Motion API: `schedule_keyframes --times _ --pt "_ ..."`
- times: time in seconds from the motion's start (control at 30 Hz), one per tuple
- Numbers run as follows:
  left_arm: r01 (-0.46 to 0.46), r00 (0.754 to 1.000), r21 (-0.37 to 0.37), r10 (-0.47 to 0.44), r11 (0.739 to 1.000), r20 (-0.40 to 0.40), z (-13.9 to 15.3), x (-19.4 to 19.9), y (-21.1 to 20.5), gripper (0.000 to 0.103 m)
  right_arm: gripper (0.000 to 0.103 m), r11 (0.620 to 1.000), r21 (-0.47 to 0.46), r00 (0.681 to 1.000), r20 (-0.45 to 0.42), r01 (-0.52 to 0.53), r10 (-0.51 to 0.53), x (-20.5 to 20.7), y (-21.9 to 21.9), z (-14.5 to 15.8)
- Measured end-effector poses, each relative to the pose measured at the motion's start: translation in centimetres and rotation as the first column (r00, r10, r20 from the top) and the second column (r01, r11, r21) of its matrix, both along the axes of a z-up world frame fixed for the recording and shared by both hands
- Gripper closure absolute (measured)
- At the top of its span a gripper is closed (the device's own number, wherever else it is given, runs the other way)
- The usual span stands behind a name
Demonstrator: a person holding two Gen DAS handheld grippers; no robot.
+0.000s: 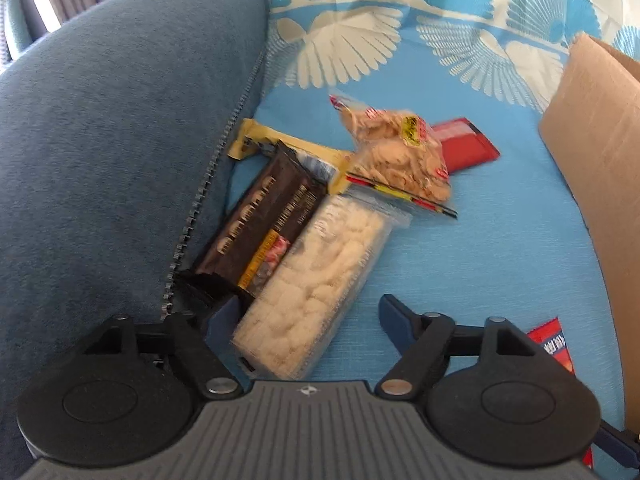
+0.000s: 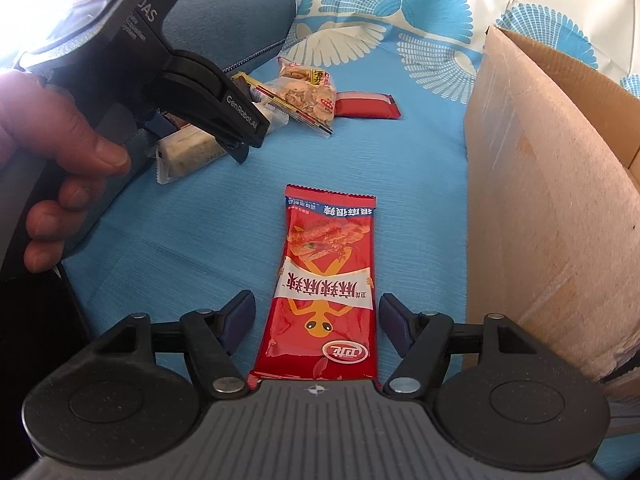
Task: Organize snacks
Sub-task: 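Close the right tool on the red spicy-strip packet while the left approaches the white puffed-snack bar, then grasp the white puffed-snack bar with the left tool while the right holds the red packet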
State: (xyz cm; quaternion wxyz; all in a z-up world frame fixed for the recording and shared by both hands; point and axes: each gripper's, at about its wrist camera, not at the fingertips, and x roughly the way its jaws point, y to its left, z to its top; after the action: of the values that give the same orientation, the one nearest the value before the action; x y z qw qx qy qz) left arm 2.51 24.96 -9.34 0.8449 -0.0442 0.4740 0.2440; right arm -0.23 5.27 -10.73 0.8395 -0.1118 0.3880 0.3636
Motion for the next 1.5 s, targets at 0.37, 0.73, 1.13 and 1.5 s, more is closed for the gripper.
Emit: schedule_keyframes --times 0.37,0.73,1.13,1.5 --pt "-0.01 0.999 -0.043 0.012 0.999 0.048 0.4 -0.6 0.4 0.025 0.037 1.0 0.004 1.0 0.012 -0.01 0.01 -0.2 -0.2 -0.1" --pt "0.019 0.997 -0.204 -0.004 0.979 0.072 1.9 -2.6 1.0 0.063 0.051 1.0 0.014 0.999 0.032 -0.023 0.022 -0.4 -0.4 0.0" --pt "0.045 0.995 -0.367 -0.076 0.929 -0.07 1.9 -4.9 -0.8 0.06 0.046 1.0 0.012 1.0 0.018 -0.007 0.007 -0.2 -0.1 0.0" --pt "0.058 0.991 -0.346 -0.094 0.936 -0.091 1.3 -3.9 -1.4 0.051 0.038 1.0 0.017 1.0 0.013 0.013 -0.014 0.6 0.1 -0.1"
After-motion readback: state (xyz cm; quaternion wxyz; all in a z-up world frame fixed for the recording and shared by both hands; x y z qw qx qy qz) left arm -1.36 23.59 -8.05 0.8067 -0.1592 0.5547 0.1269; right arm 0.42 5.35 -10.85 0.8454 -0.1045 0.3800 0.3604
